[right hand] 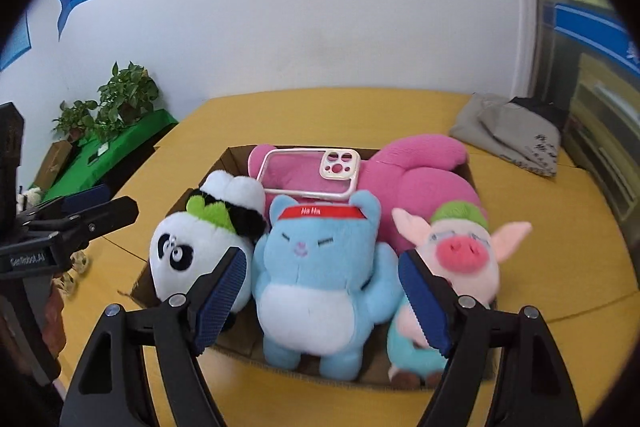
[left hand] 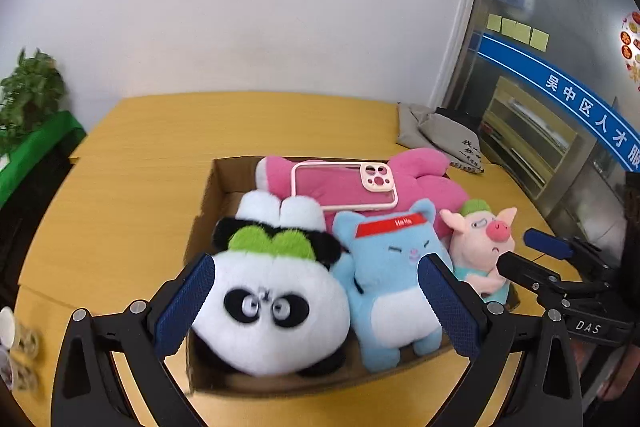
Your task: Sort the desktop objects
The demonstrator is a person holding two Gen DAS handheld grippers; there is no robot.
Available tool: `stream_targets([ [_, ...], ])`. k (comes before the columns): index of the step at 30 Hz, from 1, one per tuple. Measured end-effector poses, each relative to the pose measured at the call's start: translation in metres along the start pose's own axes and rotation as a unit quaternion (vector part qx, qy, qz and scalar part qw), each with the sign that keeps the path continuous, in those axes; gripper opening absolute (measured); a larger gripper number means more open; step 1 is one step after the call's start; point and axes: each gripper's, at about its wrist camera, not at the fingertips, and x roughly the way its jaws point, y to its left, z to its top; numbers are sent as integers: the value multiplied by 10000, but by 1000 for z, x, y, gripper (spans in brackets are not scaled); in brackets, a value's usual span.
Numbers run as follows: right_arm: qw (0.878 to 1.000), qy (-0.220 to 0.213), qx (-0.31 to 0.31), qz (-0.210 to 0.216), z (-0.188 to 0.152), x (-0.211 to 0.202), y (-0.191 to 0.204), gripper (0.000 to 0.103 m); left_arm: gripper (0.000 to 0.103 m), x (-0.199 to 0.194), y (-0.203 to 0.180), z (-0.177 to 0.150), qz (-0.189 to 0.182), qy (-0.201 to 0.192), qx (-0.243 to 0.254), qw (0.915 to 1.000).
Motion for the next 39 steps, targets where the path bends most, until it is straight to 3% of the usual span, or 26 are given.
stream_targets([
  [7,9987,-263,-232,-372,-33,-45,23,79,103,-46,-27,-39,200,-202,204,9994],
  [16,9972,-408,-225,-581,-61,-84,30,79,103,-87,-55,-65,436,-482,479,9967],
  [39,9967,-371,-150,-709,-74,-80,28,79,103,-86,-57,-86,168,-433,162,9988],
])
